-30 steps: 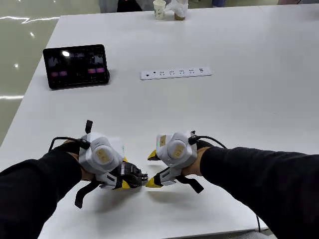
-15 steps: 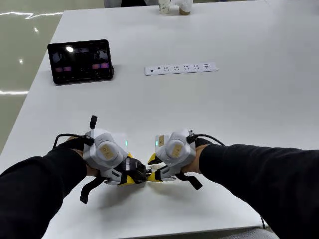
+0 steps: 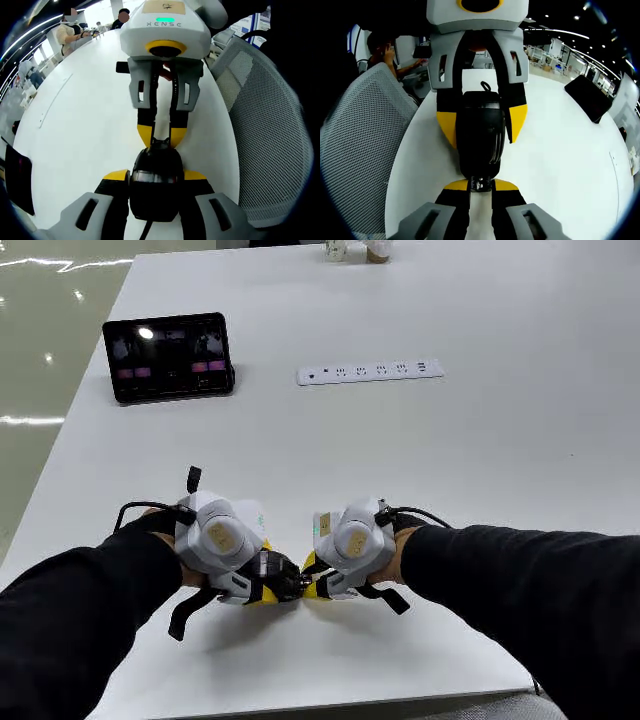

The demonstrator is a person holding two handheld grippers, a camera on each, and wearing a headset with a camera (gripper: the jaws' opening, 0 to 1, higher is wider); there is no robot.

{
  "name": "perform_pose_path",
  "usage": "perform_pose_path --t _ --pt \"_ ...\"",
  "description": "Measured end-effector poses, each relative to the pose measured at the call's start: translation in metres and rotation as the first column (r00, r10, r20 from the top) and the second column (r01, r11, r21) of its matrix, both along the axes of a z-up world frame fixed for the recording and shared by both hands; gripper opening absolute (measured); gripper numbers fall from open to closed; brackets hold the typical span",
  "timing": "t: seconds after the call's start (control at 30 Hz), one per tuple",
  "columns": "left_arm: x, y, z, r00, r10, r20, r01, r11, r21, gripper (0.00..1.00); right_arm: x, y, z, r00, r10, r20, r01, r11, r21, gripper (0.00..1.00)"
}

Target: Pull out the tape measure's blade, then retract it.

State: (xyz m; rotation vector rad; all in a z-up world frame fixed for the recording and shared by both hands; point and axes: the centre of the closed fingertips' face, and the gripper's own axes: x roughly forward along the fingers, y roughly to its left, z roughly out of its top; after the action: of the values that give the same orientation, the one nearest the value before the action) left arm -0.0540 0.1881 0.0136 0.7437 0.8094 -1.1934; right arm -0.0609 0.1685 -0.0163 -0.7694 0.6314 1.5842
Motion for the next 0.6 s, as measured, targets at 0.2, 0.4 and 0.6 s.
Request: perform_pose_path --t 0.2,0.4,0.6 --pt "-0.0001 0.0000 0.0002 1.000 0.002 0.001 -0.002 1.000 -0.002 0.33 -0.0002 -0.0002 -0.0008 1.000 0.004 -0.006 -0.004 1.000 -0.015 0.13" --pt "-0.0002 0.0000 0.0000 1.000 0.003 -0.001 -0.003 1.000 -0.004 0.33 -0.0003 -0.0009 -0.0001 1.000 0.011 -0.015 -0.011 1.000 -0.005 0.12" --pt "-0.0003 0.0003 -0.0001 1.000 0.008 -0.003 -0.008 1.000 -0.005 0.33 -0.0008 -0.0013 0.0001 1.000 -0.006 -0.023 0.006 1.000 -0.009 0.11"
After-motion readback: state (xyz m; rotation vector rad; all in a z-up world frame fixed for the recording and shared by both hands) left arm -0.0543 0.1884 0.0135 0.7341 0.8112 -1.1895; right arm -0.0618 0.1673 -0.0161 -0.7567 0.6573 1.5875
